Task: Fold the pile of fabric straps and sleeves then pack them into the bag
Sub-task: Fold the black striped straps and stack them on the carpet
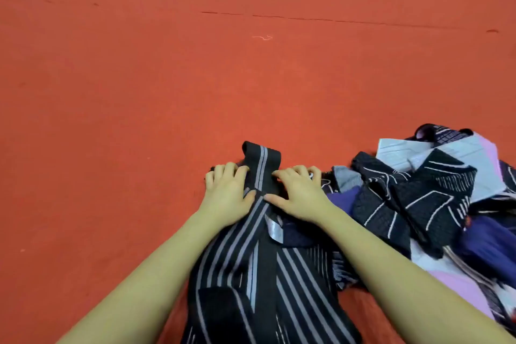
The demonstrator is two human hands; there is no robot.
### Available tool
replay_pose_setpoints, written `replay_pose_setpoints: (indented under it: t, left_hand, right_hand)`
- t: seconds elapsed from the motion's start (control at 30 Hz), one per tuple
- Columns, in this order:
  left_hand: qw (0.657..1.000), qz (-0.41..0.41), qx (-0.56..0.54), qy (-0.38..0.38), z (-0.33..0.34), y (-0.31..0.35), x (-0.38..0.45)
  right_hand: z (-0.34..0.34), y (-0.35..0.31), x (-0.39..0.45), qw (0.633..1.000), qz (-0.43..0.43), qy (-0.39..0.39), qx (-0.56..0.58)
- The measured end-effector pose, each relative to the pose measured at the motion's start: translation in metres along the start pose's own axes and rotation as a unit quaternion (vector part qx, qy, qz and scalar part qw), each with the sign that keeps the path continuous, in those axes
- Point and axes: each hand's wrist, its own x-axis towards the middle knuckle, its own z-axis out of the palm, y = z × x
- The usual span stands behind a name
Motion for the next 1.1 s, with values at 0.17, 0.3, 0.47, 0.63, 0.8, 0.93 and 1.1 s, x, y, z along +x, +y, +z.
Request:
replay_pose_setpoints:
  t: [0.17, 0.3, 0.47, 0.63, 0.8, 0.93, 1.1]
  left_hand:
    - [0.996, 0.037, 0.020, 0.078, 0.017, -0.004, -0.009]
    - [0.991, 0.067, 0.028, 0.112, 0.016, -0.006, -0.017]
    - [0.975, 0.129, 0.002, 0.180, -0.009, 0.005, -0.039]
    - [0.970, 0.100, -0.033, 0.219, -0.037, 0.030, -0.052]
    - [0.965, 0.105, -0.068, 0.230, -0.035, 0.069, -0.058]
    - [0.959, 0.141, -0.072, 0.233, -0.035, 0.117, -0.051]
    - [0.943, 0.239, 0.004, 0.230, -0.043, 0.165, -0.023]
  right_hand:
    - [0.016, -0.011, -0.006, 0.997, -0.004, 0.062, -0.039]
    - [0.015, -0.020, -0.017, 0.994, -0.029, 0.083, -0.072]
    - [0.003, -0.032, -0.044, 0.984, -0.030, 0.173, 0.035]
    - [-0.034, -0.025, -0.074, 0.935, -0.013, 0.329, 0.133]
    - [-0.074, 0.003, -0.102, 0.888, 0.035, 0.440, 0.129]
    - [-0.091, 0.035, -0.128, 0.862, 0.072, 0.494, 0.086]
    - [-0.104, 0.074, -0.154, 0.832, 0.115, 0.540, 0.046]
